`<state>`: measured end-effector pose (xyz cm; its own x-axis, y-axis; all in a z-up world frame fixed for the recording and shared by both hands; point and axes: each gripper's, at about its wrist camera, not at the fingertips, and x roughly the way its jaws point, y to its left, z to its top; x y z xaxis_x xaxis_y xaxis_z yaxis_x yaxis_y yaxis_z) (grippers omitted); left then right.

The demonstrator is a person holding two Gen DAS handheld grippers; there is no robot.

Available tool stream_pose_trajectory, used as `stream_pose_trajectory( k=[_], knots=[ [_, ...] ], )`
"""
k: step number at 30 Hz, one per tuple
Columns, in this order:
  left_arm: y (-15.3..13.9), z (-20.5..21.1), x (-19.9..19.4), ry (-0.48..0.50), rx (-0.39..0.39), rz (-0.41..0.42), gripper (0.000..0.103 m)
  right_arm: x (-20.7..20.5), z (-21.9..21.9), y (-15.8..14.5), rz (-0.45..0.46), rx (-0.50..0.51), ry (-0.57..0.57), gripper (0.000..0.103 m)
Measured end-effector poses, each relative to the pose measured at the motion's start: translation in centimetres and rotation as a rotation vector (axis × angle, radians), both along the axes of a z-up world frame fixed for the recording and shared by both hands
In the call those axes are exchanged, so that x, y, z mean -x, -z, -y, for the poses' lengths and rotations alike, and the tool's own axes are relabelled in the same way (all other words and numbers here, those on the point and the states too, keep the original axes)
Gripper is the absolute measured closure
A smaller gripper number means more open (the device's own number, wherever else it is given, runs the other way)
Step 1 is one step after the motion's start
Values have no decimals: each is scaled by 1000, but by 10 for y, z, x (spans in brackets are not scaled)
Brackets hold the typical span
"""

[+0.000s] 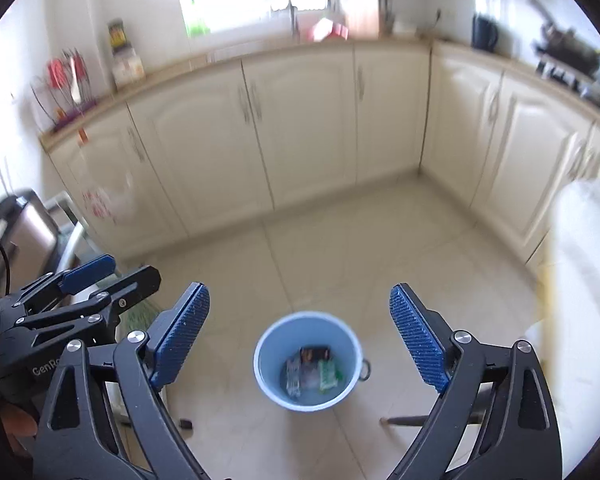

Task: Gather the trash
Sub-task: 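Move both tools back toward the table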

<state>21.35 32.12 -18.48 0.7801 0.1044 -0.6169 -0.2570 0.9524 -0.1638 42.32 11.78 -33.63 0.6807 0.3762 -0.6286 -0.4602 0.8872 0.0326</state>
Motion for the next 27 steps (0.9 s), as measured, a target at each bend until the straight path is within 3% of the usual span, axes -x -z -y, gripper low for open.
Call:
stream_pose_trajectory(
  k=[5,10,15,21,23,27],
  knots=[
    [-65,56,57,29,-45,133,21,75,36,-74,167,6,67,3],
    [-108,98,123,66,-74,257,12,153,77,-141,297,-35,122,0],
    [-120,136,194,75,-86,348,5,228,109,-189,421,-21,201,0],
    [-101,162,310,119,-118,427,1,298,140,-224,510,-34,299,0],
    [-82,162,373,125,-133,442,1,317,151,-230,532,-39,316,0],
    [-76,177,432,144,-146,475,1,350,174,-242,551,-63,342,0]
  ],
)
